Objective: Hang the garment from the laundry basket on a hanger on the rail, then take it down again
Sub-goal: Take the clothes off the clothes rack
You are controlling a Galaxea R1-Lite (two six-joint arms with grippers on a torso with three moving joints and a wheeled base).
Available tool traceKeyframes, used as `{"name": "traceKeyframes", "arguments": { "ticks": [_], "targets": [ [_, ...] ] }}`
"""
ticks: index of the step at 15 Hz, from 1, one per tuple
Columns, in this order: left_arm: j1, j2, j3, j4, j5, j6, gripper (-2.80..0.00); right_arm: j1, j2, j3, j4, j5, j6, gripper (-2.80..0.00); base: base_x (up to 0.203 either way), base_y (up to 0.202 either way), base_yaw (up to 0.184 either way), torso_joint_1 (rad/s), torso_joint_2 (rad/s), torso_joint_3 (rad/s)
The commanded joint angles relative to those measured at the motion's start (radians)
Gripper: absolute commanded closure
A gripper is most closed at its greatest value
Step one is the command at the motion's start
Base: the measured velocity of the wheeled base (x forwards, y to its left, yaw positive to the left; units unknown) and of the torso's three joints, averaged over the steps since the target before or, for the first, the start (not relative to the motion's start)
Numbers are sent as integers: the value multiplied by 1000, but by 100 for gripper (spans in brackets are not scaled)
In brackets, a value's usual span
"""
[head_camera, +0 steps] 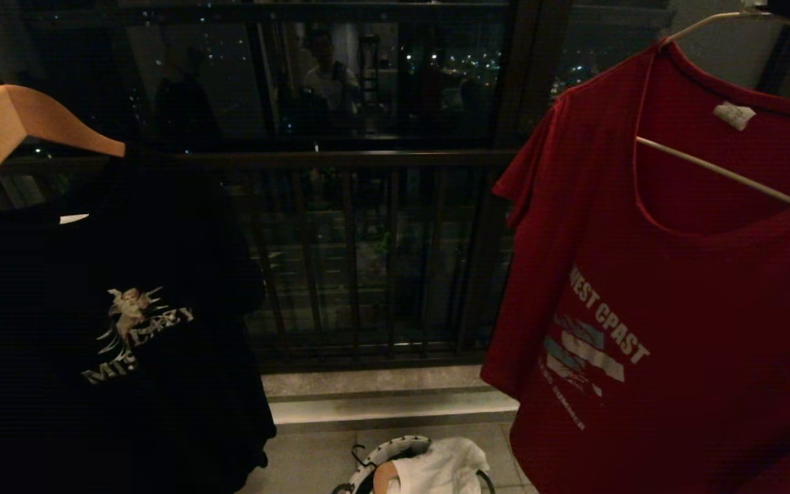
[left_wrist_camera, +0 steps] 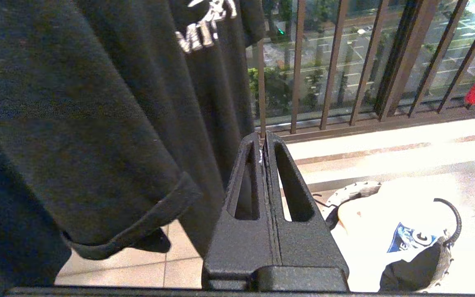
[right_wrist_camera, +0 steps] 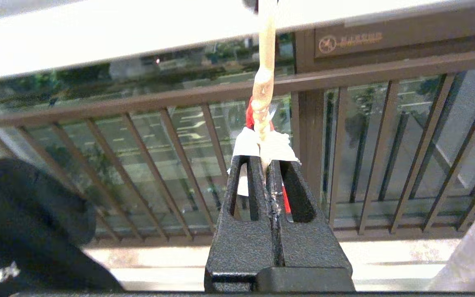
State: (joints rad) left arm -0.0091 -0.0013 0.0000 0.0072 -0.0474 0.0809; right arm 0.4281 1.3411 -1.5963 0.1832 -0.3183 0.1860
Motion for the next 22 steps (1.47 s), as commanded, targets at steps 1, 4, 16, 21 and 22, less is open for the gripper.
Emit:
{"name": "traceKeyframes", "arguments": {
  "ticks": [1, 4, 16, 21, 22],
  "targets": [
    [0, 1, 2, 0, 0, 0, 0, 25, -51, 49, 4, 3, 1, 0, 0, 0, 0, 0, 0, 0],
    [0, 1, 3, 0, 0, 0, 0, 89, -111, 137, 10, 4, 0, 0, 0, 0, 0, 0, 0, 0],
    [0, 1, 2, 0, 0, 0, 0, 179, -220, 415, 8, 388, -57, 0, 0, 0, 0, 0, 0, 0],
    [0, 1, 2, 0, 0, 0, 0, 169, -108, 415, -60, 547, -112, 0, 0, 0, 0, 0, 0, 0],
    [-1, 1, 3, 0, 0, 0, 0, 161, -89, 418, -83, 552, -126, 0, 0, 0, 0, 0, 0, 0]
  ]
}}
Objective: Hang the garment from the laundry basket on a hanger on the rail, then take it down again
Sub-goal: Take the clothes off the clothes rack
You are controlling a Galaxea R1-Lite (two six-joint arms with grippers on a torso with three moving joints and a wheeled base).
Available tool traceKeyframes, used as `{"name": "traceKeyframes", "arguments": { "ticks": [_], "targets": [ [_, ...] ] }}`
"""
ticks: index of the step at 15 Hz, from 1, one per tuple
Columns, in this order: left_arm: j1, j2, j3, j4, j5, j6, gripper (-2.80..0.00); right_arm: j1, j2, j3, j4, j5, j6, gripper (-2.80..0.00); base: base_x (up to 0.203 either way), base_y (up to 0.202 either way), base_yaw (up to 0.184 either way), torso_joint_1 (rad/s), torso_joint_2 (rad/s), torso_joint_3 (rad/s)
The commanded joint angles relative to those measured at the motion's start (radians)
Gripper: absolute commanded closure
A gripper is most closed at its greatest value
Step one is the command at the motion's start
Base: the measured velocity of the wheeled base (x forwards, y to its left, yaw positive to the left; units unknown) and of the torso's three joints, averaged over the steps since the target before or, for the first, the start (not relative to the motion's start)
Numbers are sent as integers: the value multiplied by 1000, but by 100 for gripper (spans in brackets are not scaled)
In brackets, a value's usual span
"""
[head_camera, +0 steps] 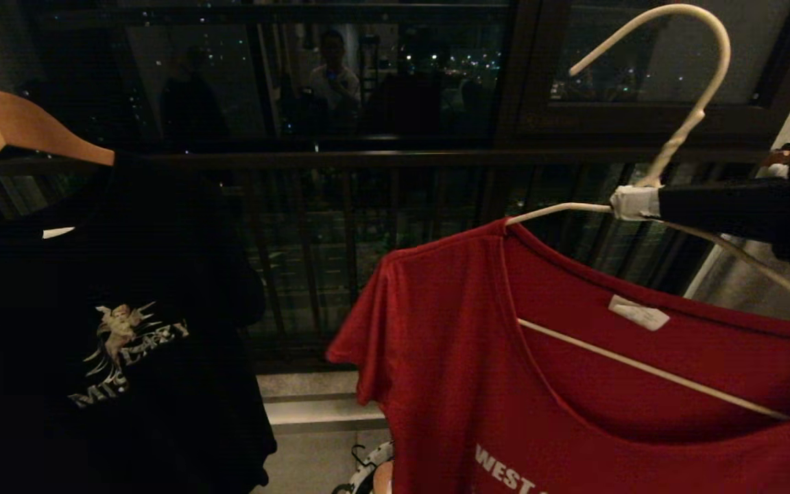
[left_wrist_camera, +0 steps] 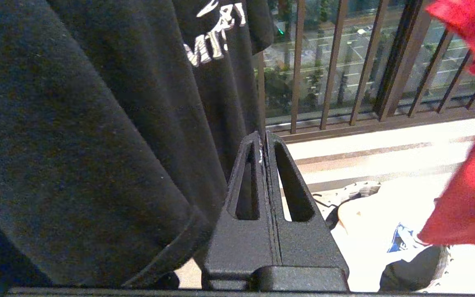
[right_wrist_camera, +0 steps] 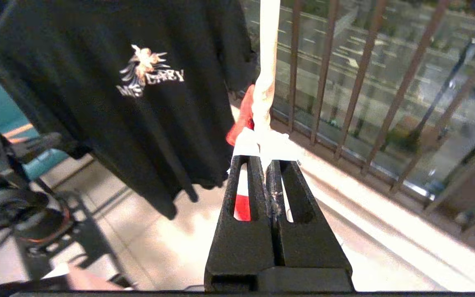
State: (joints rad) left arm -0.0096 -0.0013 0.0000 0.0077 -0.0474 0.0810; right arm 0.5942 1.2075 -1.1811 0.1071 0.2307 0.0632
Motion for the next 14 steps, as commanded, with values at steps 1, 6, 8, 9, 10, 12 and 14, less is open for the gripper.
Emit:
{"name": "traceKeyframes", "arguments": {
  "ticks": [1, 6, 8, 9, 10, 12, 14],
  "targets": [
    [0, 1, 2, 0, 0, 0, 0, -22, 68, 6, -34, 11, -9, 0, 0, 0, 0, 0, 0, 0],
    [0, 1, 2, 0, 0, 0, 0, -164, 152, 70, -232, 152, -12, 0, 0, 0, 0, 0, 0, 0],
    [-1, 1, 3, 0, 0, 0, 0, -193, 189, 78, -291, 203, -14, 0, 0, 0, 0, 0, 0, 0],
    [0, 1, 2, 0, 0, 0, 0, -194, 205, 69, -294, 210, -13, 0, 0, 0, 0, 0, 0, 0],
    [0, 1, 2, 0, 0, 0, 0, -195, 211, 64, -294, 222, -11, 0, 0, 0, 0, 0, 0, 0],
    [0, 1, 2, 0, 0, 0, 0, -195, 220, 64, -295, 231, -13, 0, 0, 0, 0, 0, 0, 0],
    [-1, 1, 2, 0, 0, 0, 0, -195, 241, 60, -317, 234, -10, 0, 0, 0, 0, 0, 0, 0]
  ]
}}
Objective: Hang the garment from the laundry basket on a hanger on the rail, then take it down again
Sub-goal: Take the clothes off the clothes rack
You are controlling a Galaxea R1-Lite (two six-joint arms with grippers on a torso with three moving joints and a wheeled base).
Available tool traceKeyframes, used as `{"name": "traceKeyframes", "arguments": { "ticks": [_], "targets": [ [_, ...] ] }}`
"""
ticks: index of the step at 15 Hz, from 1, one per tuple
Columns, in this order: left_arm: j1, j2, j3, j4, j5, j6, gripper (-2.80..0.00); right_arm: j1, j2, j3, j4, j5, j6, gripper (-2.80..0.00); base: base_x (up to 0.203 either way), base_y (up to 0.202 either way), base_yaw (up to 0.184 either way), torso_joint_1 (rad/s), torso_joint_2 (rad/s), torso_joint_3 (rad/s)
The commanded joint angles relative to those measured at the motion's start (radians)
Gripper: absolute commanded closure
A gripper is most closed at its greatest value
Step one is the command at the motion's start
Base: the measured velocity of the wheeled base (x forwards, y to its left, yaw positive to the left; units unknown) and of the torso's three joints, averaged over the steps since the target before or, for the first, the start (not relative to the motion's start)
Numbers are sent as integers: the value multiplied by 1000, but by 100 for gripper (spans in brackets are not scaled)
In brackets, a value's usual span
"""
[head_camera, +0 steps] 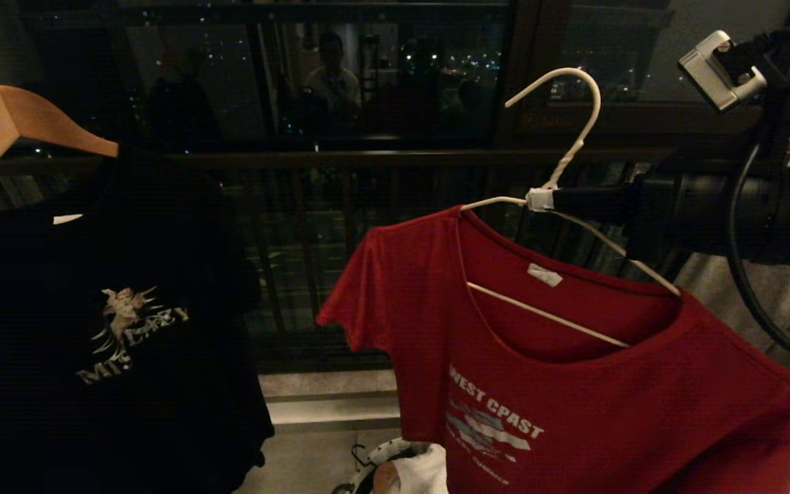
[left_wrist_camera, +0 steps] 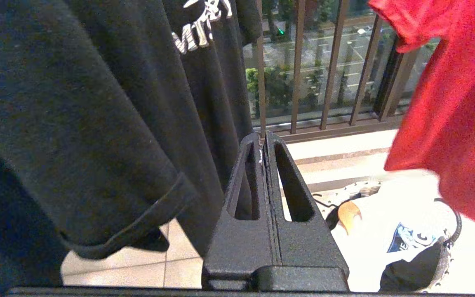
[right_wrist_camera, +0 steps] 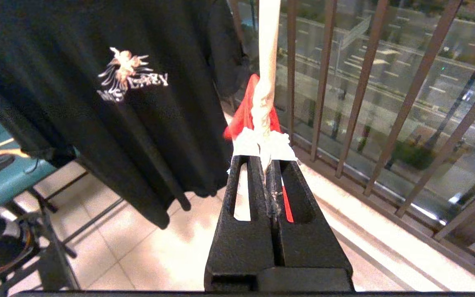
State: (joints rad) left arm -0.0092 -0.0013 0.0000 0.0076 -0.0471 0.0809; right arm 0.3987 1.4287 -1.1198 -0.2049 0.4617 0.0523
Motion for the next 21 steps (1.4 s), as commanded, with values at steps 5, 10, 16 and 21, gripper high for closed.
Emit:
{"name": "traceKeyframes", "arguments": {
  "ticks": [5, 10, 16, 21],
  "targets": [
    [0, 1, 2, 0, 0, 0, 0, 2, 19, 1, -21, 10, 4, 0, 0, 0, 0, 0, 0, 0],
    [-1, 1, 2, 0, 15, -40, 0, 0, 18, -1, -25, 14, 7, 0, 0, 0, 0, 0, 0, 0],
    [0, 1, 2, -1, 19, -46, 0, 0, 12, -2, -25, 14, 9, 0, 0, 0, 0, 0, 0, 0],
    [0, 2, -10, 9, 18, -28, 0, 0, 9, -2, -25, 14, 9, 0, 0, 0, 0, 0, 0, 0]
  ]
}}
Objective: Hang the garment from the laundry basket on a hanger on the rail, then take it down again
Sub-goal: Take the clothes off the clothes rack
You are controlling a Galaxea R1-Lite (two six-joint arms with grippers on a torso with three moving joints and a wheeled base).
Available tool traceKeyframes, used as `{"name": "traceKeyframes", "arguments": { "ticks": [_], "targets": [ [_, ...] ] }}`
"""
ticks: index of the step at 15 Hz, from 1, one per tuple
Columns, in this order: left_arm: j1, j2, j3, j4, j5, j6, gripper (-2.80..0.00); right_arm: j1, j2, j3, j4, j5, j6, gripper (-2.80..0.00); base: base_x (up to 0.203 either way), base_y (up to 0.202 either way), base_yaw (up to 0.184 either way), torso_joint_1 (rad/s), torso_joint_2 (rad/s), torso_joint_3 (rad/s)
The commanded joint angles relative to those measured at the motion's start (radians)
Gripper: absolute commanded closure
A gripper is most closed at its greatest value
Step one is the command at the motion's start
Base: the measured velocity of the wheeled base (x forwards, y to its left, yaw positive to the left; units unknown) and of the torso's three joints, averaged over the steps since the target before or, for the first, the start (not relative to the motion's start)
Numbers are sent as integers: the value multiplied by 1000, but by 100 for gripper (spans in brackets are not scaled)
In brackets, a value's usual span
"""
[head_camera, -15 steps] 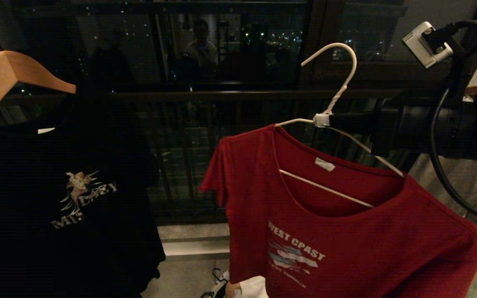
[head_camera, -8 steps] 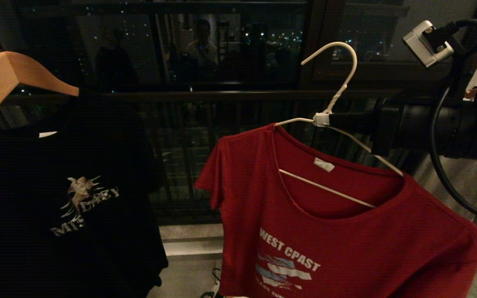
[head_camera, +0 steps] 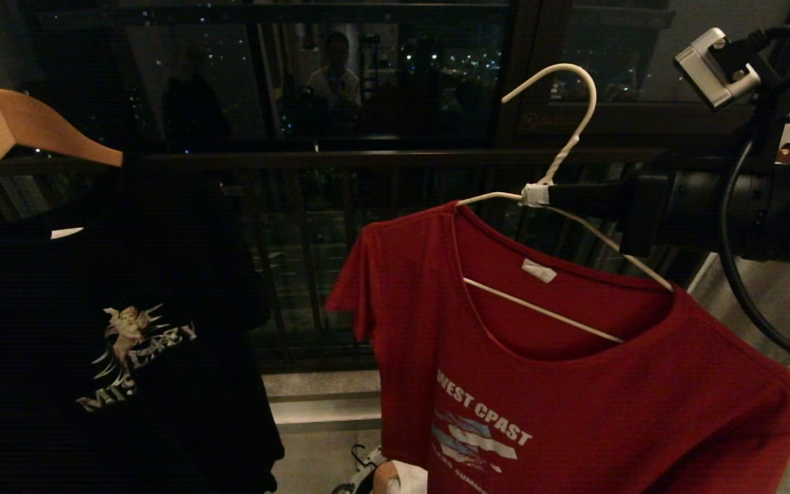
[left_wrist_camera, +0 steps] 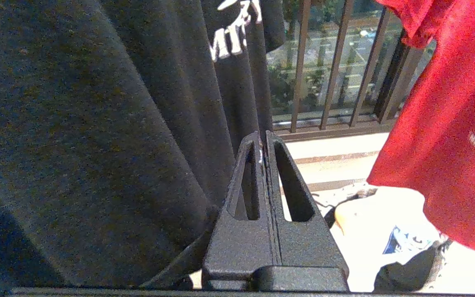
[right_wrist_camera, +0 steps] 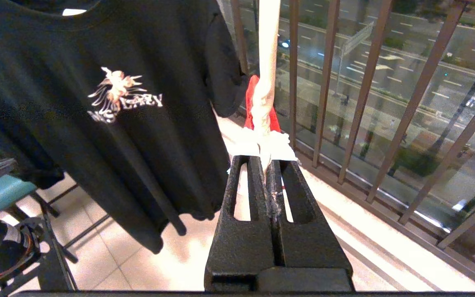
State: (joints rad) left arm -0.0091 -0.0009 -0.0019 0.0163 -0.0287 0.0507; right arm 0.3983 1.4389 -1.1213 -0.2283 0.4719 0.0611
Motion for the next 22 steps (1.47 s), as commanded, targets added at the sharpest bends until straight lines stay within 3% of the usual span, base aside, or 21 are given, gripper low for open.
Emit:
{"name": "traceKeyframes", "arguments": {
  "ticks": [1, 5, 10, 13, 18, 22],
  "targets": [
    [0, 9, -29, 3, -6, 1, 0, 1, -2, 0, -2, 3, 0, 0, 0, 0, 0, 0, 0, 0],
    [-7, 208, -160, -4, -38, -2, 0, 1, 0, 0, -2, 2, 0, 0, 0, 0, 0, 0, 0, 0],
    [-47, 599, -393, -10, -248, 1, 0, 1, 9, -2, -18, 4, 2, 0, 0, 0, 0, 0, 0, 0],
    [-53, 858, -535, -17, -371, 3, 0, 1, 48, -3, -119, 4, 100, 0, 0, 0, 0, 0, 0, 0],
    [-77, 1256, -640, -294, -444, 3, 0, -1, 160, -17, -214, 7, 109, 0, 0, 0, 0, 0, 0, 0],
    [-98, 1470, -746, -409, -496, 3, 0, 2, 311, -105, -227, 19, 69, 0, 0, 0, 0, 0, 0, 0]
  ]
}}
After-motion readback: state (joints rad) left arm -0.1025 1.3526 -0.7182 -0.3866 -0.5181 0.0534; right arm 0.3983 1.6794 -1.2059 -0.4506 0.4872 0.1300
